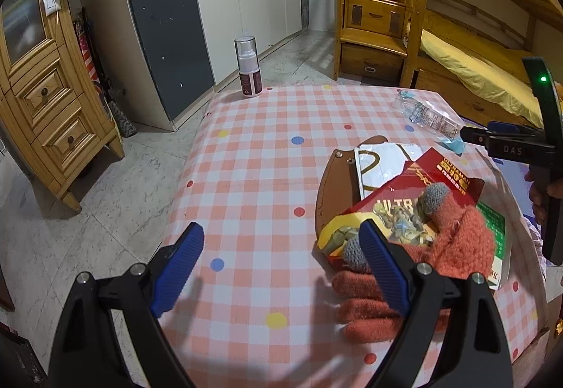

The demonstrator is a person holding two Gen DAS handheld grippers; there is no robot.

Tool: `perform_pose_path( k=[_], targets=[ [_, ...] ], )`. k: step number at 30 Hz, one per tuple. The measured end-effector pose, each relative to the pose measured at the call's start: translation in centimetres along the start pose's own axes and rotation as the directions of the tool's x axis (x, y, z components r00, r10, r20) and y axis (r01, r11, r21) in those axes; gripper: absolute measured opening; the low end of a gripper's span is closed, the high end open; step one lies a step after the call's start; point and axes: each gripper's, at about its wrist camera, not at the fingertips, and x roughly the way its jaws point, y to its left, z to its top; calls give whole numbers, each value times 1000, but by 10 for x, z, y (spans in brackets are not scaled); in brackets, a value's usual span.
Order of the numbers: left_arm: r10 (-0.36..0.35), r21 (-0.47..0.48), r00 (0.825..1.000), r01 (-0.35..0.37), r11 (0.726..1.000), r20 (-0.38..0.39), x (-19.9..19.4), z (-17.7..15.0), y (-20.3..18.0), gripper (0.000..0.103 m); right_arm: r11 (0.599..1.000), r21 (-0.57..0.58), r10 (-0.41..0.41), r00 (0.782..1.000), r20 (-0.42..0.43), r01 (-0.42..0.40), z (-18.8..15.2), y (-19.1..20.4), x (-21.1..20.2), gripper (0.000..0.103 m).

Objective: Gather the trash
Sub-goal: 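Grasp the clear plastic bottle with the right tool and lift it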

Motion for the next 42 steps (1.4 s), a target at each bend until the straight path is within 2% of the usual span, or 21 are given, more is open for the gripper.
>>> perform_pose_path(
  k=[9,12,15,17,18,19,21,23,24,25,30,35,38,42],
  targets=[
    [7,-12,1000,-7,1000,5,21,29,-6,87,1000,-18,-23,999,-25,22,26,2,52,86],
    [8,0,1000,-8,1000,10,27,35,-10,87,999,-1,33,997,-76,-33,27,-2,64,89],
    [5,3,1000,-5,1000,8,29,35,-12,87,994,-88,58,994,-94,-67,19,10,59,86],
    [4,2,1000,-4,1000,1,31,33,-12,87,992,-99,70,993,-95,-79,15,11,52,71],
    [1,-2,1000,-1,1000,-4,32,31,-12,87,993,-100,60,995,-84,-68,15,10,49,52],
    [-1,-4,1000,1,1000,-6,31,30,-13,87,994,-81,60,995,-81,-67,14,8,46,38],
    [-5,-7,1000,4,1000,-7,27,26,-12,87,997,-67,43,996,-80,-48,13,9,42,33],
    [-3,-3,1000,3,1000,-3,20,22,-11,87,998,-56,39,997,-61,-42,11,12,30,22],
    [-3,-2,1000,3,1000,2,15,20,-9,87,998,-47,45,998,-45,-47,11,14,20,11],
    [-3,-2,1000,3,1000,6,10,17,-8,87,998,-43,38,999,-34,-40,12,14,13,9],
    [-17,3,1000,17,1000,12,-12,3,-5,88,999,38,5,999,35,-7,1,17,-51,6],
    [-32,18,999,32,999,10,-33,-21,-8,92,994,110,-15,998,64,7,-40,24,-114,6],
    [-57,42,998,56,998,22,-47,-36,-19,92,990,138,-22,998,59,14,-69,32,-140,6],
    [-98,130,994,92,987,39,-60,-55,-52,91,979,205,-13,998,57,1,-101,37,-162,6]
  ],
)
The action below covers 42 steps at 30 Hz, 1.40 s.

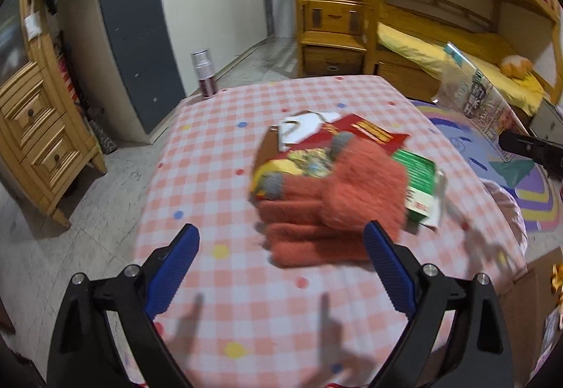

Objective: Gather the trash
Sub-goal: 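Grasp the clear plastic bottle with the right tool and lift it, then grasp the orange knit glove with the left tool while the right tool holds the bottle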

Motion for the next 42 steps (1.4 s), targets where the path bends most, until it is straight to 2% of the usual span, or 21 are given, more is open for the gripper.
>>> perform_pose_path(
  k=[6,12,17,18,21,24,25,29,34,38,42],
  targets=[
    [-36,103,999,32,994,35,1,-5,-44,86,999,54,4,1000,5,-4,-33,-3,-28,7],
    [32,199,999,-38,979,36,28,-3,-75,86,995,95,1,1000,19,-3,-44,-15,-43,7],
    [119,257,993,-111,960,-15,55,-5,-81,85,994,106,-2,1000,23,0,-49,-19,-48,7],
    [122,254,992,-110,961,-29,60,-6,-79,81,994,106,-1,1000,25,-1,-50,-19,-50,7],
    [116,217,992,-104,971,-46,58,-6,-69,55,994,106,-2,1000,28,-1,-52,-19,-53,7],
    [51,173,998,-43,984,-42,43,-1,-54,24,994,108,0,999,36,-4,-53,-18,-58,7],
    [37,159,999,-32,987,-30,35,2,-48,22,994,105,1,999,42,-6,-54,-17,-61,7],
    [-17,115,999,12,993,42,-12,13,-21,20,996,91,11,997,73,-18,-54,-12,-73,7],
    [-100,74,985,91,993,137,-75,27,2,20,994,103,31,994,101,-42,-54,-11,-85,7],
    [-204,81,966,193,978,162,-102,30,-7,20,992,117,41,992,118,-55,-57,-14,-95,7],
    [-287,104,946,274,956,151,-109,29,-34,20,989,143,18,991,133,-37,-65,-25,-105,7]
  ],
)
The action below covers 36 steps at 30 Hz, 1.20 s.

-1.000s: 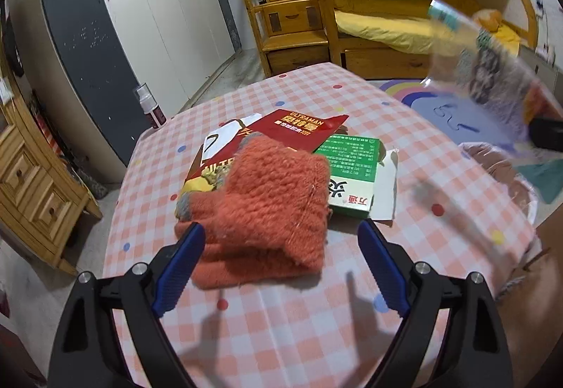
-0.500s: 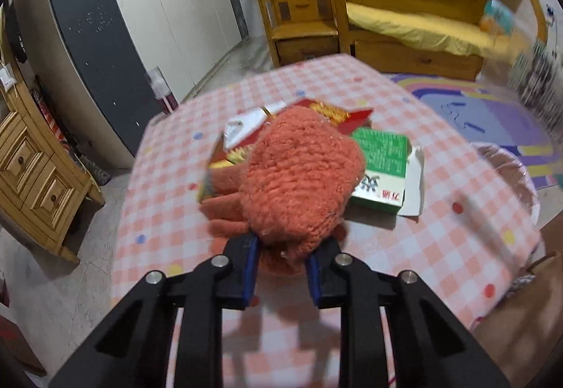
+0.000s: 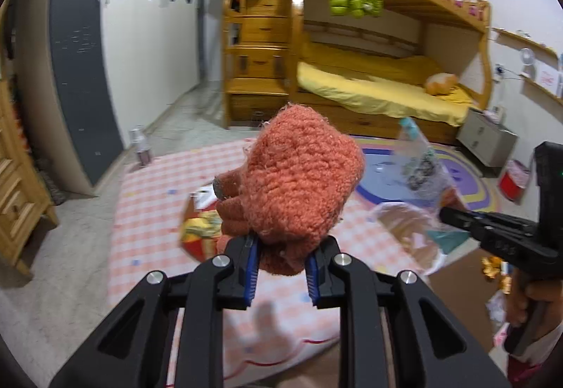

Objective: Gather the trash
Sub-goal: 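Grasp the orange knit glove with the left tool while the right tool holds the bottle, then carry the glove and bottle over the pink bin and open both tools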

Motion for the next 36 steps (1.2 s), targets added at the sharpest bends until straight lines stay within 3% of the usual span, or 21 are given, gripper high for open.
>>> perform_pose_path(
  k=[6,12,18,24,29,31,32,35,36],
  targets=[
    [-99,56,994,102,993,-56,34,-2,-56,20,994,68,-81,997,2,80,-13,-41,-15,8],
    [-194,127,972,210,969,-132,79,-8,-122,21,970,164,-177,984,-24,179,-32,-93,-22,8],
    [-241,187,946,283,941,-217,134,-10,-176,22,936,257,-227,971,-78,240,-51,-138,-14,8],
    [-232,247,923,312,917,-306,184,-17,-215,25,899,336,-247,958,-143,282,-62,-176,7,10],
    [-219,258,912,317,913,-347,215,-14,-234,36,874,373,-258,947,-191,313,-66,-203,32,10],
    [-220,253,911,318,914,-349,222,-10,-236,53,868,379,-260,943,-207,322,-66,-212,43,10],
    [-220,253,914,315,915,-342,222,-8,-236,57,865,380,-262,940,-216,329,-66,-216,49,10],
    [-216,258,926,301,918,-309,220,-2,-232,67,865,390,-238,941,-239,317,-67,-229,67,24],
    [-211,253,931,290,923,-297,217,1,-227,70,866,386,-233,940,-248,317,-67,-232,72,47]
  ],
)
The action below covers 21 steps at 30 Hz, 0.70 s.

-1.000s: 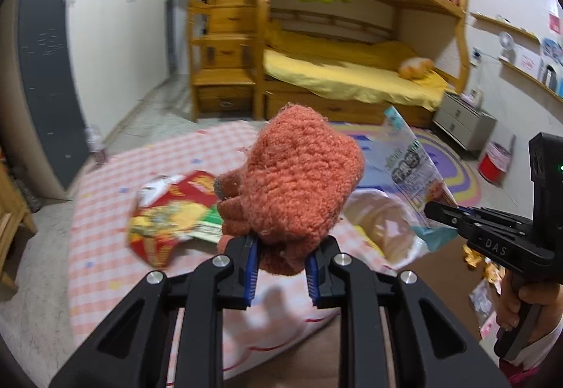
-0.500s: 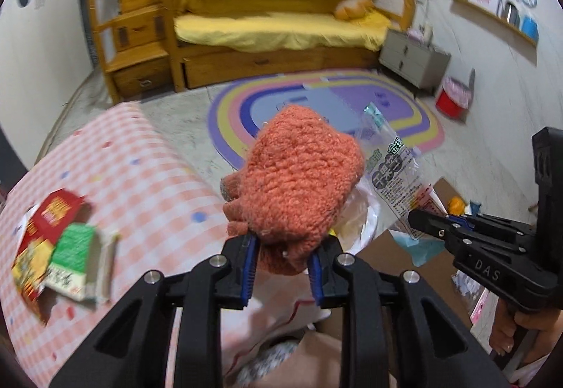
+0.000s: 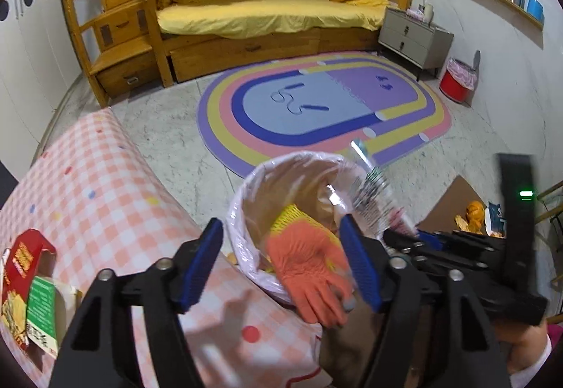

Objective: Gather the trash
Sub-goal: 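Carry the glove and bottle over the pink bin and open both tools, then move both open tools back to the pile on the table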

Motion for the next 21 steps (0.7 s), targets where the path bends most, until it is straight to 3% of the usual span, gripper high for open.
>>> perform_pose_path(
  k=[1,3,10,21],
  targets=[
    [7,-8,1000,-7,1000,6,-2,1,2,72,1000,-4,-11,1000,-5,11,3,-1,7,62],
    [23,-30,1000,-22,999,20,-10,1,8,74,999,-1,-39,999,-2,39,6,-2,8,63],
    [95,-107,994,-88,990,57,-49,-16,36,77,998,59,-6,994,109,0,6,-7,-47,63],
    [187,-179,979,-170,969,80,-108,-55,62,78,991,-133,49,985,167,-27,-19,58,-99,63]
  ],
)
